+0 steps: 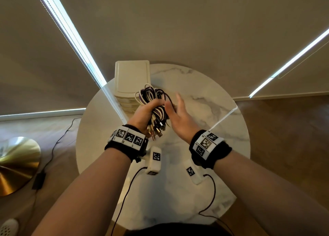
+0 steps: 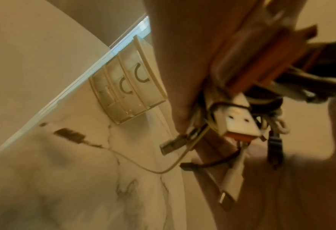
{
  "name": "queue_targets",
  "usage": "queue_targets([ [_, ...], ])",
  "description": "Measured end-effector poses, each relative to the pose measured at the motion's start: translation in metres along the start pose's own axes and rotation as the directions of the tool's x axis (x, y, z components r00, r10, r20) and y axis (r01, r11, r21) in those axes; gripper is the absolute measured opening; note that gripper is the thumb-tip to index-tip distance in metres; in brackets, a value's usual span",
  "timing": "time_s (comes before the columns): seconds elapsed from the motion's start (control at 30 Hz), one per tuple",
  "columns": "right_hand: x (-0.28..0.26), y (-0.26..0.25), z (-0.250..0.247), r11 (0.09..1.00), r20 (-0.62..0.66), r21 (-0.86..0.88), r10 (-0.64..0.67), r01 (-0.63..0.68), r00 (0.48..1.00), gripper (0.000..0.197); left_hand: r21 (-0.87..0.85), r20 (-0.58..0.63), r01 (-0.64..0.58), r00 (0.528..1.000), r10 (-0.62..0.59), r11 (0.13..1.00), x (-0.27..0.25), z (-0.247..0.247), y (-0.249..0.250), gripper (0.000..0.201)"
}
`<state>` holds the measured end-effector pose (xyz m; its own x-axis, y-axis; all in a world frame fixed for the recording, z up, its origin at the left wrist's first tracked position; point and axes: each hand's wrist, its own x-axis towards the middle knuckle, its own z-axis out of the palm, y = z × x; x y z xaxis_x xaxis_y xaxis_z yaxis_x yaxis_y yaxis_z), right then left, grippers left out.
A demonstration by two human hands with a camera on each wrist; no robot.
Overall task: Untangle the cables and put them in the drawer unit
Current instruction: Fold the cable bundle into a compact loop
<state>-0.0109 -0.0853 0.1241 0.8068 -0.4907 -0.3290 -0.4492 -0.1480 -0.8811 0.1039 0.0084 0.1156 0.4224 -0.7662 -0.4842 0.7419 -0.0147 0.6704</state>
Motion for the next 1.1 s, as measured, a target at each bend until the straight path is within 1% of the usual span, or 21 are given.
queue_targets([
  [0.07, 0.001, 0.007, 0.001, 1.0, -0.035, -0.013, 0.019, -0.02, 0.999, 0.089, -0.066, -0.003, 0.024, 1.0, -0.024, 0.998, 0.001, -0.005, 0.002, 0.02],
  [0.13, 0.003, 0.015, 0.007, 0.998, -0.006, -0.048, -0.03, 0.03, 1.0, 0.099, -0.094, -0.011, 0.03, 0.999, -0.031, 0.995, 0.001, -0.008, 0.002, 0.017],
  [0.17, 0.006, 0.021, 0.01, 0.996, -0.005, -0.053, -0.068, 0.068, 0.998, 0.096, -0.088, -0.016, 0.028, 0.999, -0.029, 0.996, 0.001, -0.008, 0.002, 0.018],
  [0.2, 0.008, 0.027, 0.013, 0.996, -0.024, -0.034, -0.085, 0.084, 0.996, 0.088, -0.083, -0.014, 0.027, 1.0, -0.028, 0.996, 0.001, -0.008, 0.003, 0.018],
  [0.23, 0.01, 0.031, 0.013, 0.996, -0.067, 0.015, -0.082, 0.083, 0.994, 0.077, -0.078, -0.006, 0.031, 0.999, -0.032, 0.996, 0.0, -0.008, 0.004, 0.018],
  [0.3, 0.012, 0.033, 0.009, 0.994, -0.145, 0.098, -0.029, 0.043, 0.989, 0.06, -0.043, 0.01, 0.042, 0.999, -0.041, 0.998, -0.001, -0.008, 0.004, 0.019],
  [0.33, 0.013, 0.03, 0.006, 0.996, -0.157, 0.083, -0.007, 0.021, 0.988, 0.056, -0.012, 0.019, 0.045, 0.999, -0.045, 0.999, -0.002, -0.009, 0.003, 0.02],
  [0.4, 0.015, 0.027, 0.003, 1.0, -0.144, -0.013, 0.01, -0.012, 0.99, 0.054, 0.016, 0.028, 0.056, 0.998, -0.057, 0.998, -0.002, -0.01, -0.001, 0.022],
  [0.47, 0.018, 0.024, -0.002, 0.995, -0.137, -0.096, 0.011, -0.024, 0.99, 0.053, -0.013, 0.037, 0.079, 0.996, -0.079, 0.997, 0.0, -0.008, -0.004, 0.033],
  [0.53, 0.02, 0.023, -0.006, 0.99, -0.109, -0.14, -0.012, -0.004, 0.994, 0.053, -0.024, 0.066, 0.11, 0.992, -0.108, 0.994, 0.004, -0.008, -0.006, 0.046],
  [0.6, 0.019, 0.024, -0.01, 0.983, -0.066, -0.183, -0.028, 0.015, 0.997, 0.053, -0.002, 0.101, 0.124, 0.987, -0.123, 0.992, 0.007, -0.012, -0.009, 0.047],
  [0.63, 0.018, 0.024, -0.012, 0.979, -0.047, -0.201, -0.028, 0.018, 0.998, 0.052, 0.005, 0.104, 0.12, 0.987, -0.12, 0.993, 0.009, -0.016, -0.01, 0.043],
  [0.7, 0.014, 0.026, -0.012, 0.984, -0.01, -0.178, -0.033, 0.03, 0.999, 0.046, 0.018, 0.094, 0.119, 0.988, -0.12, 0.993, 0.009, -0.019, -0.012, 0.027],
  [0.73, 0.012, 0.027, -0.012, 0.99, 0.012, -0.141, -0.026, 0.028, 1.0, 0.041, 0.036, 0.093, 0.115, 0.989, -0.118, 0.993, 0.008, -0.021, -0.012, 0.019],
  [0.8, 0.01, 0.03, -0.01, 0.999, 0.02, -0.037, -0.009, 0.01, 1.0, 0.032, 0.084, 0.086, 0.084, 0.992, -0.091, 0.993, 0.006, -0.022, -0.01, 0.013],
  [0.83, 0.009, 0.031, -0.009, 1.0, 0.002, -0.009, -0.007, 0.007, 1.0, 0.034, 0.09, 0.083, 0.067, 0.994, -0.074, 0.994, 0.006, -0.022, -0.008, 0.014],
  [0.9, 0.008, 0.038, -0.007, 1.0, 0.004, -0.002, -0.01, 0.01, 1.0, 0.058, 0.034, 0.077, 0.038, 0.996, -0.041, 0.999, 0.007, -0.021, -0.002, 0.016],
  [0.93, 0.008, 0.042, -0.005, 0.999, 0.059, 0.006, -0.034, 0.033, 0.998, 0.066, 0.004, 0.078, 0.026, 0.997, -0.026, 1.0, 0.008, -0.018, 0.003, 0.018],
  [0.97, 0.006, 0.046, 0.0, 0.998, 0.127, 0.018, -0.059, 0.057, 0.99, 0.067, -0.015, 0.084, 0.017, 0.996, -0.016, 1.0, 0.008, -0.014, 0.009, 0.02],
  [1.03, 0.004, 0.055, 0.011, 0.996, 0.241, 0.019, -0.094, 0.092, 0.966, 0.059, -0.067, 0.092, -0.018, 0.995, 0.024, 0.998, 0.009, -0.007, 0.019, 0.023],
  [1.1, 0.0, 0.061, 0.022, 0.995, 0.263, 0.013, -0.104, 0.104, 0.959, 0.036, -0.127, 0.076, -0.057, 0.995, 0.067, 0.99, 0.01, -0.004, 0.028, 0.024],
])
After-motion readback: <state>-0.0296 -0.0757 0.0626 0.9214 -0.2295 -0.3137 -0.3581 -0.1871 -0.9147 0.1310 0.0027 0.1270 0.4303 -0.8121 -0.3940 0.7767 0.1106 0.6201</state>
